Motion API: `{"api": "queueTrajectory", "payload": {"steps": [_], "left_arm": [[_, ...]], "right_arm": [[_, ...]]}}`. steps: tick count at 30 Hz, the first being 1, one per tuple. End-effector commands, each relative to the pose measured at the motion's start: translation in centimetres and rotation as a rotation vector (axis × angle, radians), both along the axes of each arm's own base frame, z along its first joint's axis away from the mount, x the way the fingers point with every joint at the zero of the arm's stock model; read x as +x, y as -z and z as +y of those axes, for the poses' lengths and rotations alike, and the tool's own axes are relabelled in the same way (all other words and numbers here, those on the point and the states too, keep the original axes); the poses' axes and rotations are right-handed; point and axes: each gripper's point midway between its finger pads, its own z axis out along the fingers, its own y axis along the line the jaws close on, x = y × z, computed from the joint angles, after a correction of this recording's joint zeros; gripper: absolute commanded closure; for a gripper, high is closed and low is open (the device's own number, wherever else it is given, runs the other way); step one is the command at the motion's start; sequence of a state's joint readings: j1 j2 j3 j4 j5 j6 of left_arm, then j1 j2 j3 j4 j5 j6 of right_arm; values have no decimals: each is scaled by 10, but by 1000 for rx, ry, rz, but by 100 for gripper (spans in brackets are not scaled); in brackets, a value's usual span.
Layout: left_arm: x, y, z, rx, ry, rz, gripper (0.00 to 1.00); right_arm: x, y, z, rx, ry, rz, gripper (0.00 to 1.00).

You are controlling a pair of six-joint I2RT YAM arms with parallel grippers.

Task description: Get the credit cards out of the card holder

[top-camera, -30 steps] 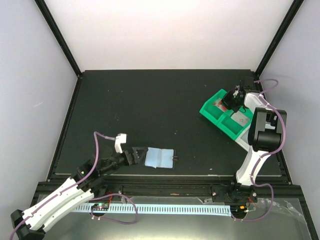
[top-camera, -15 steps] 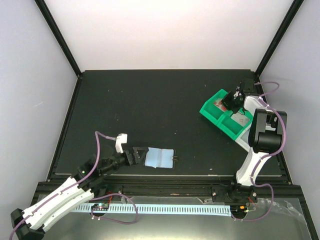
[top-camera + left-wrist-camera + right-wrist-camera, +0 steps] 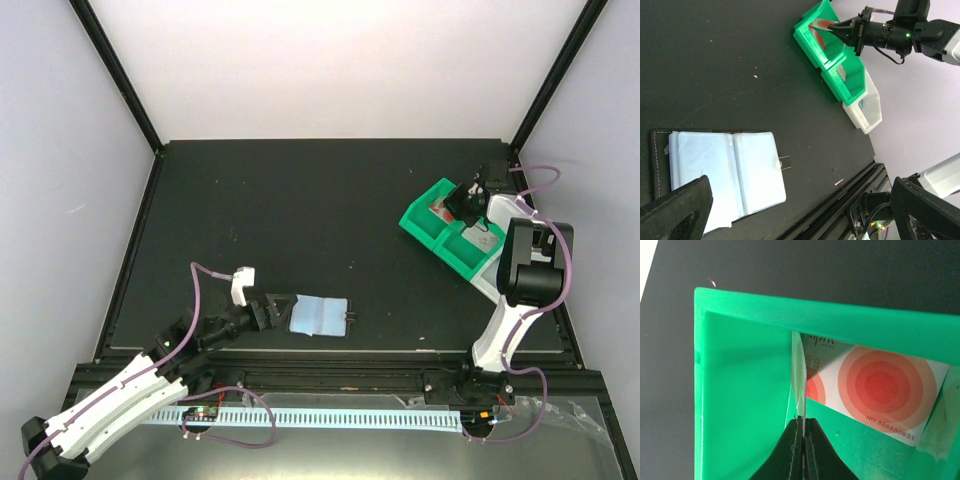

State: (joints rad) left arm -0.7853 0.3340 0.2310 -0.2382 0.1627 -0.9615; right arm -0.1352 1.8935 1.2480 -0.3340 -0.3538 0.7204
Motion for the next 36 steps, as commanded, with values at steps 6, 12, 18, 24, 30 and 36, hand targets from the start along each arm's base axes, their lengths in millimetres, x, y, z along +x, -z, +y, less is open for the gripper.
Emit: {"api": "queueTrajectory", "payload": {"steps": [6,12,18,24,30,36], "left_arm": [[0,-8,-2,-20,11,-26,1],[0,-6,-3,-27,12,-18,1],[0,-8,-2,-27,11,-19,1],[0,-7,0,-22,3,-21,1],[0,-8,2,-25,-6,-23,1],[-1,-7,4,-23,-13,-22,1]], "right_arm": [[4,-19,-8,-23,36,-62,99],[5,-17,-9,-28,45,-63,99],[4,-9,-10,-33,47,-46,98],[4,-9,-14,-49,59,-36,88],[2,-15,-18,-73,73,-23,87],[0,-25,-22,-89,88,-25,87]]}}
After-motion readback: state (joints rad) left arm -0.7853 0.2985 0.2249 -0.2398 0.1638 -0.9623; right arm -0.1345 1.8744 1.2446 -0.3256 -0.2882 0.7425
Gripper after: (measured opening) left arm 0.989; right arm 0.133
